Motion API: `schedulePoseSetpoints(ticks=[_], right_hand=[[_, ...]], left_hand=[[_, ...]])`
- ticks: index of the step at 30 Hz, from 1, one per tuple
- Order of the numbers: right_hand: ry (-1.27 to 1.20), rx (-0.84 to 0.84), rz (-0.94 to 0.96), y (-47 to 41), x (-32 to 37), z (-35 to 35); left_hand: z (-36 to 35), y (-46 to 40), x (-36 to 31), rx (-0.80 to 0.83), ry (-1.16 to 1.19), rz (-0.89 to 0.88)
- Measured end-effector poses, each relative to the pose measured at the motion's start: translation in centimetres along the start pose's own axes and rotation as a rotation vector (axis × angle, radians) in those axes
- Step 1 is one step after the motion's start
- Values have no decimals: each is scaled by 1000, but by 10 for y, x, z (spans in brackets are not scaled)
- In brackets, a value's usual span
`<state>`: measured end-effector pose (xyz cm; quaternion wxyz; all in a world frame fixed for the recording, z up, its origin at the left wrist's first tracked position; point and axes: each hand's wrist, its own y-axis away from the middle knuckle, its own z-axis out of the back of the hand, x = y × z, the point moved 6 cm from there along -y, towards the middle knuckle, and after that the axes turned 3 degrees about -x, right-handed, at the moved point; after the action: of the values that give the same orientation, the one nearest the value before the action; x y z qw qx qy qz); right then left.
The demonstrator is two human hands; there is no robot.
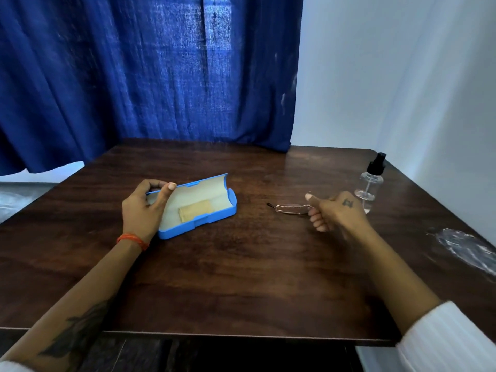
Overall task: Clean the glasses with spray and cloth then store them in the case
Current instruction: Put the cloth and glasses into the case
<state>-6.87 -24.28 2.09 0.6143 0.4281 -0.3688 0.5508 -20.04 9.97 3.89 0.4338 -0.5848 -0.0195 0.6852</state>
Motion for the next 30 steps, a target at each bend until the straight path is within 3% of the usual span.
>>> schedulePoseSetpoints(ticks=[3, 10, 15, 18, 21, 30], right_hand=[[-16, -59, -7, -1, -3, -6], [296, -262, 24, -2, 2, -10], [215, -281, 16, -6, 2, -8], [29, -212, 0, -11, -6, -7], [35, -161, 33, -10, -3, -6], [137, 143, 456, 20, 69, -36]], left_hand=[[1, 0, 0, -19, 0, -9], [0, 1, -1, 4, 14, -11], [1, 2, -2, 12, 34, -17], [0, 2, -2, 12, 43, -12], [0, 1, -1, 17, 63, 2], [0, -1, 4, 11, 93, 19]])
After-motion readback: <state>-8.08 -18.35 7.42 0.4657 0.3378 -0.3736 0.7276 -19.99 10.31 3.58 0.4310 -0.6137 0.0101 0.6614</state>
